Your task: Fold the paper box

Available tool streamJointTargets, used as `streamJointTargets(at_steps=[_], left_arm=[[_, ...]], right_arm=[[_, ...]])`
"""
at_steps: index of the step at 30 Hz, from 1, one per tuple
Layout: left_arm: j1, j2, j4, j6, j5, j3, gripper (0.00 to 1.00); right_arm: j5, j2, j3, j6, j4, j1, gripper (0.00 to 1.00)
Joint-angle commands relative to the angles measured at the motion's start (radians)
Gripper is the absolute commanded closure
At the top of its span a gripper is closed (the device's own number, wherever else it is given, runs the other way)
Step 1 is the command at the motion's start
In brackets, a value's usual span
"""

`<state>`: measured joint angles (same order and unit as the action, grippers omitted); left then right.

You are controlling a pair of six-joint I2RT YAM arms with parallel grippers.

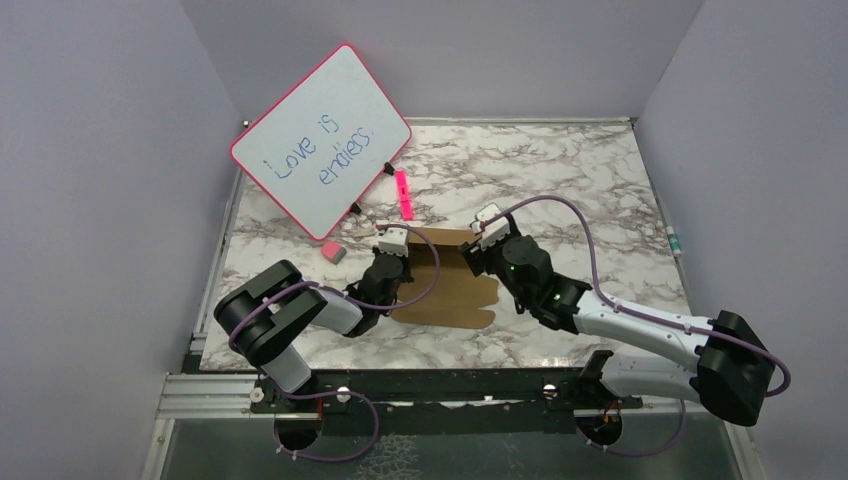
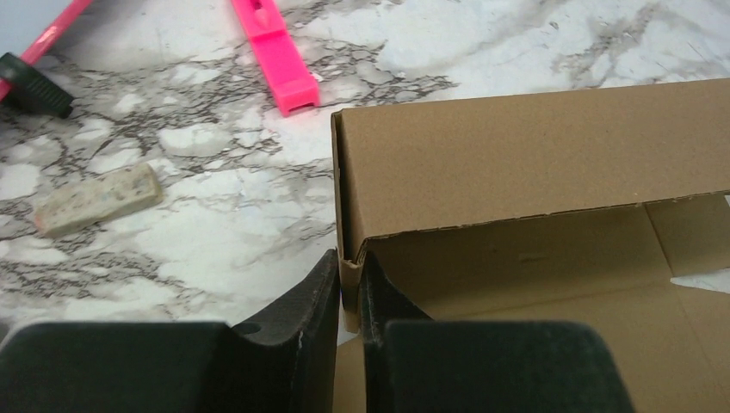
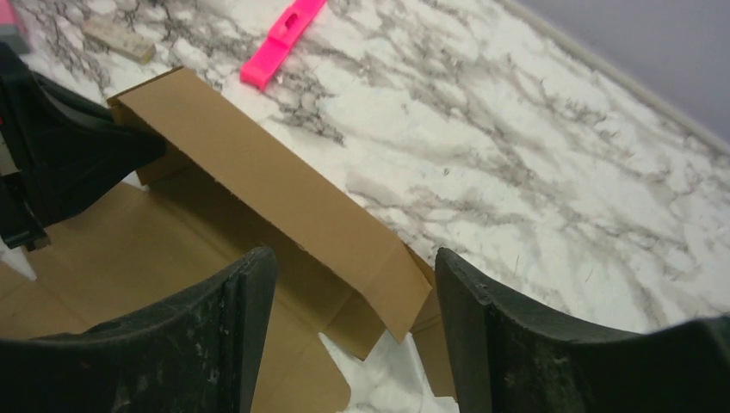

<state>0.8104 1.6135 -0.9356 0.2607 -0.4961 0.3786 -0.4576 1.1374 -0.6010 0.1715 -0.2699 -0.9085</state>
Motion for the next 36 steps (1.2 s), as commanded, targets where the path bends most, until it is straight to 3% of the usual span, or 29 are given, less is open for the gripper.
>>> streamJointTargets(at_steps=[1, 10, 23, 36], left_arm=[[-0.004, -0.025, 0.148, -0.060, 0.156, 0.034, 0.87], [-0.004, -0.032, 0.225, -0.120, 0.255, 0.031, 0.88], [-0.005, -0.023, 0.229, -0.076, 0.157, 0.069, 0.86], [-0.005, 0.042, 0.063, -0.012, 0.052, 0.071, 0.85]], right_arm=[[0.075, 0.013, -0.059, -0.133, 0.156, 0.030, 0.26], [0.342, 0.112, -0.182, -0.261, 0.237, 0.192, 0.24], [0.770, 0.428, -0.363, -0.383, 0.266, 0.313, 0.26], [0.881, 0.466, -0.341, -0.419, 0.258, 0.320, 0.30]])
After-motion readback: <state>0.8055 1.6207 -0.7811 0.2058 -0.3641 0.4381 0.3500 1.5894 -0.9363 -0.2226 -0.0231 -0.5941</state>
